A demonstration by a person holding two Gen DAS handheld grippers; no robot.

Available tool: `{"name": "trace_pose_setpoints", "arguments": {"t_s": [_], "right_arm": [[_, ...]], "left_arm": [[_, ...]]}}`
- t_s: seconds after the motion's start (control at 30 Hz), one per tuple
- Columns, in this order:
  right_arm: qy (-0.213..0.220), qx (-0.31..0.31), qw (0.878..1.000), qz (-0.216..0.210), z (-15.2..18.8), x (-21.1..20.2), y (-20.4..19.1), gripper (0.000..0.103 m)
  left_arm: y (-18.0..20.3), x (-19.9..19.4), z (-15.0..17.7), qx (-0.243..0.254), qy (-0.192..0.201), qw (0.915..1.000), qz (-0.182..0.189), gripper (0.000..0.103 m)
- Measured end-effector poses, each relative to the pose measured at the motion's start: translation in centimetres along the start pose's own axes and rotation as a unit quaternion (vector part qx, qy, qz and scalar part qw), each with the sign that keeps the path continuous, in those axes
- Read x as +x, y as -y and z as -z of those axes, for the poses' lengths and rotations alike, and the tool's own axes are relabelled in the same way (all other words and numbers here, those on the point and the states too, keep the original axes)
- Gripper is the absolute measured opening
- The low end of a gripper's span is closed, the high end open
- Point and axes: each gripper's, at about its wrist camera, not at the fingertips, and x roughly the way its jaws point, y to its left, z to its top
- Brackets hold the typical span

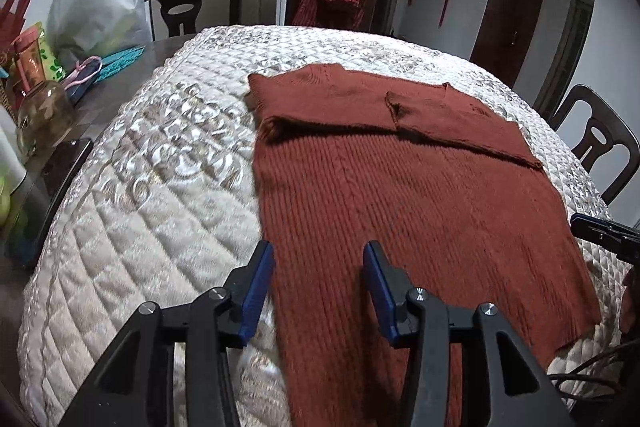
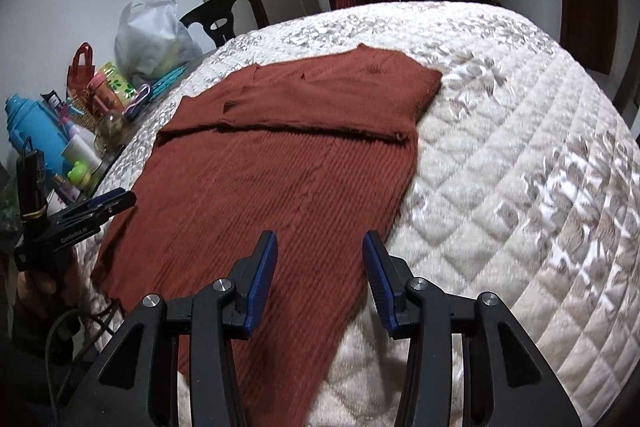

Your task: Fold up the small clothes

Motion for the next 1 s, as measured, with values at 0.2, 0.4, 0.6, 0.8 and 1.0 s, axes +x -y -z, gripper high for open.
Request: {"name": "trace_pose_setpoints", "arguments": {"t_s": [0.2,0.4,0.6,0.8,1.0], "right_arm": [[-0.006,0.011,1.000,-0.002,1.0,-0.1,0.4,0.045],[-0.009,0.024,1.000,-0.016,2.4,-0.8,0.4,0.045],[-0.009,0.027,0.999,-0.043,4.0,-1.6,-0.2,0.045],[-0.017,0.040,0.995,-0.089,5.4,-2.2,-0.8,0.045],[-0.018,0.070,0.991,-0.111,5.8,-2.2,-0.3,0.041]], "left_arm": [[-0.2,-0.5,1.3,-0.008,-0.008,0.9999,0.001,0.050],[-0.1,-1.6,2.4,-0.013,-0.004,0.9999,0.010,0.050],[0.1,-2.8,3.9,-0.021,-0.010,0.9990,0.037,0.050],[0.0,-4.0,5.0,-0.046,-0.007,0.9966,0.067,0.050],[-0.7,-4.1,5.3,-0.070,-0.007,0.9938,0.087,0.046]]}}
